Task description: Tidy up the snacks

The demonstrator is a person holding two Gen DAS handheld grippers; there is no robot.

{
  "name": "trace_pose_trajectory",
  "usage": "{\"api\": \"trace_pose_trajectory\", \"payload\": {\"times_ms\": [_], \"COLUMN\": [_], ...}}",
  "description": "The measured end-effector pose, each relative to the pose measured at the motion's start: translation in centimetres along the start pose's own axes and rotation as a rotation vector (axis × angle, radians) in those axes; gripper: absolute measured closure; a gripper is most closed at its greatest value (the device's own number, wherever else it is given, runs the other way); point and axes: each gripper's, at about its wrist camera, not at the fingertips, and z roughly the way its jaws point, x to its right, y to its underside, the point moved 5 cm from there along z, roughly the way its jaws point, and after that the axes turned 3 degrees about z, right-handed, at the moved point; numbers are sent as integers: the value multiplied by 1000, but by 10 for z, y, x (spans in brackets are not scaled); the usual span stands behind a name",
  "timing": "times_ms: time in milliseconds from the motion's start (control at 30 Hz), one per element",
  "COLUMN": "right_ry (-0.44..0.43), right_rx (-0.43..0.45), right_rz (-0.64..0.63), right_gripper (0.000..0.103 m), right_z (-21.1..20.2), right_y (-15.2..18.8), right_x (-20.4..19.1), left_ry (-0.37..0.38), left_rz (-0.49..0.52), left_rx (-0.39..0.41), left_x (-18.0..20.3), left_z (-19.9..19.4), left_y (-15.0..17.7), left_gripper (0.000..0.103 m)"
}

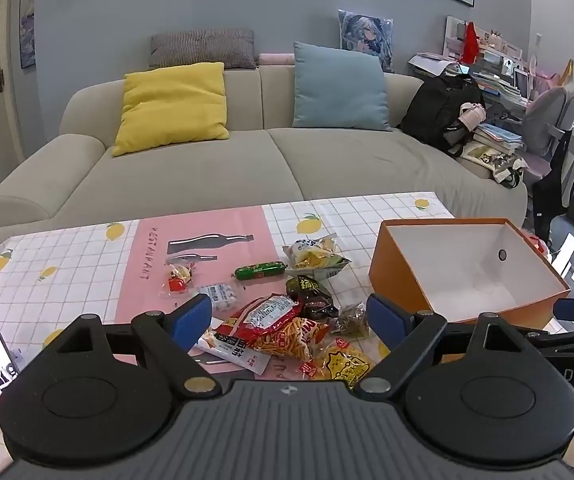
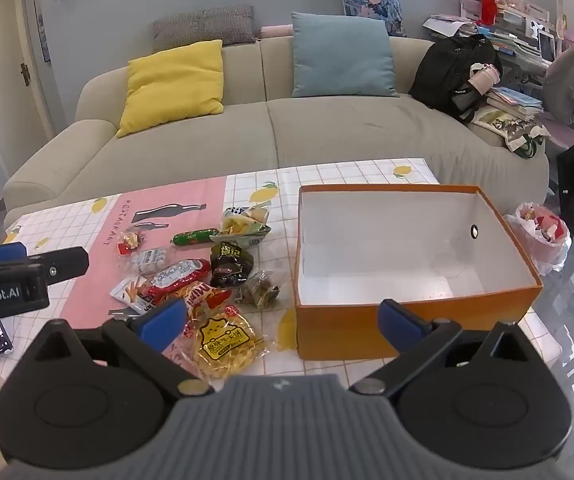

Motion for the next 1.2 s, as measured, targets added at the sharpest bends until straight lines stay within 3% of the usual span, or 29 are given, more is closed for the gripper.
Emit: {"api": "trace_pose_trajectory", "payload": {"times_ms": [1200], "right_ry": [-62], "right_rx": [-41], "right_rz": [20], "right_gripper": [3], "right_z": [1], "right_y": [6], "right_x": [-4], "left_ry": [7], "left_rz": [-1], "left_rx": [-18], "left_x": [0], "left_z": [0], "left_y": [3], "left_gripper": [3]}}
